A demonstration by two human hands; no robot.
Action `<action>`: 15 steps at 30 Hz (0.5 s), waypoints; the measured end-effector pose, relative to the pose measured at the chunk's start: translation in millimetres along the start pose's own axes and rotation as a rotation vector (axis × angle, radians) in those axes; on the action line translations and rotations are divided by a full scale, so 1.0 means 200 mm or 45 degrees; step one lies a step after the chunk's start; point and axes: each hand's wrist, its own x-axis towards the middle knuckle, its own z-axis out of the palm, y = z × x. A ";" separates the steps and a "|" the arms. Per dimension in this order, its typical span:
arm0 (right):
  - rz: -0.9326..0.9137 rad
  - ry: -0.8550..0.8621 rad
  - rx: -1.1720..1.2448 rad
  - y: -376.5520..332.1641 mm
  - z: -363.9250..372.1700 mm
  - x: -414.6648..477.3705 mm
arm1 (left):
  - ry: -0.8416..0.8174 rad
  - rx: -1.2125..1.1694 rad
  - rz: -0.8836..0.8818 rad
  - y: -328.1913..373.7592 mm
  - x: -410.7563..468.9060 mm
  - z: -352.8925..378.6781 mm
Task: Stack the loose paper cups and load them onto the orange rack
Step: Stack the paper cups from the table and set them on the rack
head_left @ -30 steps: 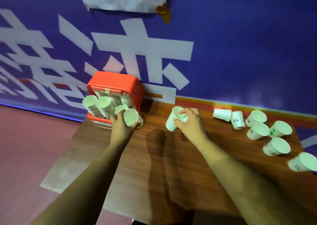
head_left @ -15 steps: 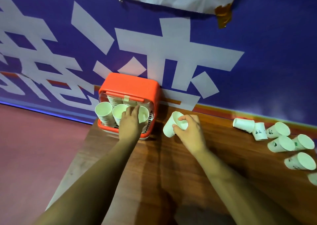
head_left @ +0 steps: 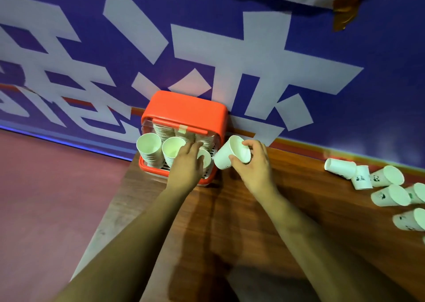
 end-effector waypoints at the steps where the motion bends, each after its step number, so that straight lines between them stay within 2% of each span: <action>1: -0.022 -0.018 0.024 -0.01 0.02 0.01 | 0.058 -0.140 -0.070 0.00 -0.01 -0.03; 4: -0.086 -0.093 0.043 -0.02 0.12 0.01 | 0.152 -0.475 -0.267 -0.01 -0.05 -0.10; 9: -0.198 -0.139 0.011 -0.02 0.27 0.01 | 0.021 -0.879 -0.333 0.00 -0.06 -0.15; 15: -0.198 -0.282 -0.023 0.04 0.39 0.05 | -0.067 -0.750 -0.307 -0.08 -0.07 -0.07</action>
